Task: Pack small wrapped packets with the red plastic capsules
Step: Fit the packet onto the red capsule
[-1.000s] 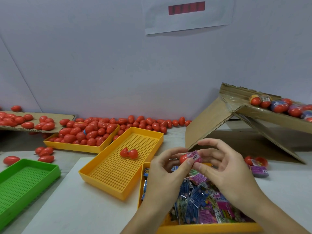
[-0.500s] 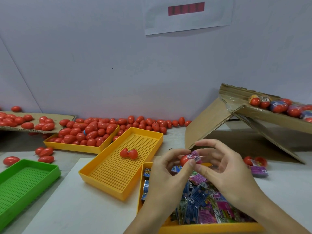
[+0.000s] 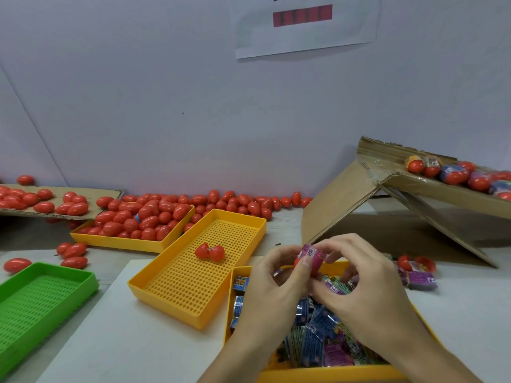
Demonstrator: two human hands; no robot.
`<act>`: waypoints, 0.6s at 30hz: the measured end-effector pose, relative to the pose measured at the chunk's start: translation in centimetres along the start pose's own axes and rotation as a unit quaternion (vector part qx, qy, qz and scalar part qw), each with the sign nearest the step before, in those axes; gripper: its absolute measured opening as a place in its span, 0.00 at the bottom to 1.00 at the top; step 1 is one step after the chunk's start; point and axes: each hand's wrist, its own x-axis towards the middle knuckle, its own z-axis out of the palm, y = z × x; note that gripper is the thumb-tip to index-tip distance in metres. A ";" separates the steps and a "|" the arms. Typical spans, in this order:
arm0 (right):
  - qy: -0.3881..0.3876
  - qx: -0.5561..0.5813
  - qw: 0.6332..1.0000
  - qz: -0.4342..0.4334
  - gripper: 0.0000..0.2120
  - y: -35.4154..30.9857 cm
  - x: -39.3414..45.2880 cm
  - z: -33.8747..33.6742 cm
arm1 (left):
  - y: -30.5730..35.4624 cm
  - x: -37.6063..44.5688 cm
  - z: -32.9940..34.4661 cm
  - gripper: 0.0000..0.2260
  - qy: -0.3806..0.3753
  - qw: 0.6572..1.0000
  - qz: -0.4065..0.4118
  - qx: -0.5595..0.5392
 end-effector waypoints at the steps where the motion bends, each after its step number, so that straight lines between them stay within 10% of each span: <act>1: -0.009 0.005 1.000 -0.004 0.18 0.0 0.0 0.0 | -0.1 0.0 0.0 0.10 -0.009 1.000 -0.004 0.000; 18: -0.077 0.025 0.997 -0.017 0.23 0.5 0.1 -0.6 | -0.5 0.3 0.0 0.14 -0.057 0.997 -0.035 0.029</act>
